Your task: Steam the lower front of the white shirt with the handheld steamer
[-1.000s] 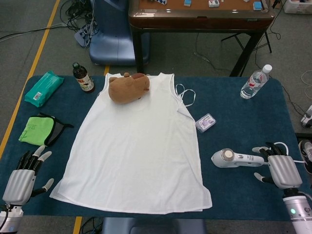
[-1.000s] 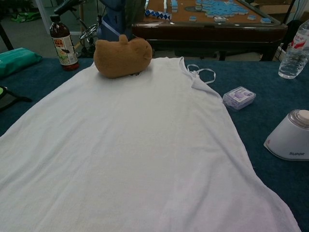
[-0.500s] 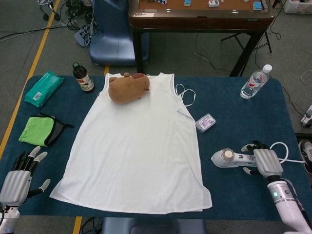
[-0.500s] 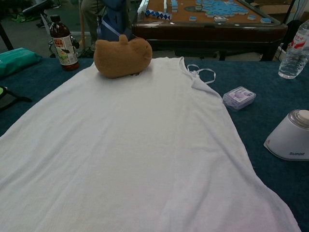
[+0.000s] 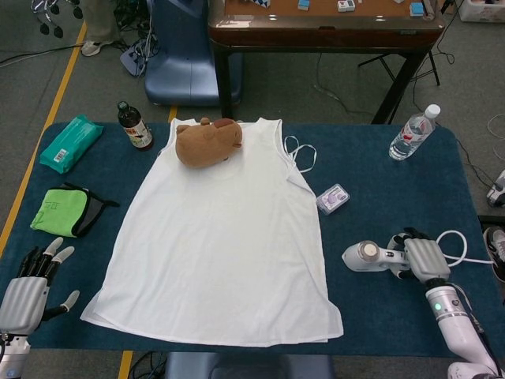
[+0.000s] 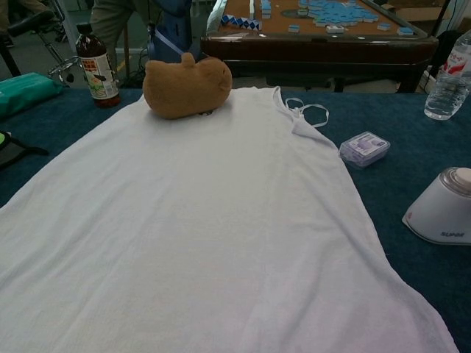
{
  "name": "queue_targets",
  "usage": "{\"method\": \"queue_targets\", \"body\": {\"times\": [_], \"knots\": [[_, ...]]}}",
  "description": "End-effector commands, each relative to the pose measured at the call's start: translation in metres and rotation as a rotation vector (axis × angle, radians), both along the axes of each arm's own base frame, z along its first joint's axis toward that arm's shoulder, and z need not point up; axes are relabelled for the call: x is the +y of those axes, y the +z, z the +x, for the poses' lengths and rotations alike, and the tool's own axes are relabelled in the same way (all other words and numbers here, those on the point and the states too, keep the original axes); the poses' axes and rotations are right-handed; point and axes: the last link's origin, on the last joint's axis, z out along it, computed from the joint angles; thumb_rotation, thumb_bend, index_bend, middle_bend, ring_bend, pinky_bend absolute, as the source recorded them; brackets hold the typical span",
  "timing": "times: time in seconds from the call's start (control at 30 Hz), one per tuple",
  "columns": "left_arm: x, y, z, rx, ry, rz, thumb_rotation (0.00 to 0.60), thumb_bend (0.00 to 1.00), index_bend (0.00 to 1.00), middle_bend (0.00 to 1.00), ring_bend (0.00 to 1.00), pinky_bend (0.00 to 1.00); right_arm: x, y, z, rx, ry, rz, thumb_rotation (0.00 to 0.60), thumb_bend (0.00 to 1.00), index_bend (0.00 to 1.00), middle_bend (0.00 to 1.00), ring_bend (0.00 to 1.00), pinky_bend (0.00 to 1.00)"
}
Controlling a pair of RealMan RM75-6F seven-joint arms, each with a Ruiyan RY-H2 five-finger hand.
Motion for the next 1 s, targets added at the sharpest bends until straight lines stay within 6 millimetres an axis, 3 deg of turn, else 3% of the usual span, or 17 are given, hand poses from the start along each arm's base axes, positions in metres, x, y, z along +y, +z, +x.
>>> {"method": "queue_targets", "body": {"times": [0.03,0.33,0.5,0.7,1.0], "knots": [[0.000,0.000,0.000,0.001,0.001,0.000,0.600,0.22,0.15,0.05,0.08,0.00,-0.002,-0.003,0.000,-0.003,-0.001,0.006,0.600,0.30,0.48,0.37,0.15,0.20],[-0.002,0.002,-0.002,0.005,0.009,0.007,0.600,0.22,0.15,0.05,0.08,0.00,-0.007,-0.010,0.000,-0.007,-0.002,0.013,0.600,0.41,0.55,0.44,0.22,0.20],[-0.002,0.002,-0.002,0.004,0.009,0.006,0.600,0.22,0.15,0.05,0.08,0.00,-0.008,-0.012,0.000,-0.016,-0.002,0.012,0.600,0.48,0.61,0.53,0.32,0.23],[-0.002,0.002,-0.002,0.004,0.011,0.006,0.600,0.22,0.15,0.05,0.08,0.00,-0.011,-0.010,-0.001,-0.030,-0.004,-0.012,0.600,0.53,0.74,0.64,0.45,0.32],[-0.001,0.003,-0.002,0.009,0.009,0.009,0.600,0.22,0.15,0.05,0.08,0.00,-0.015,-0.014,-0.002,-0.113,0.011,-0.038,0.600,0.55,0.87,0.82,0.73,0.58]]}}
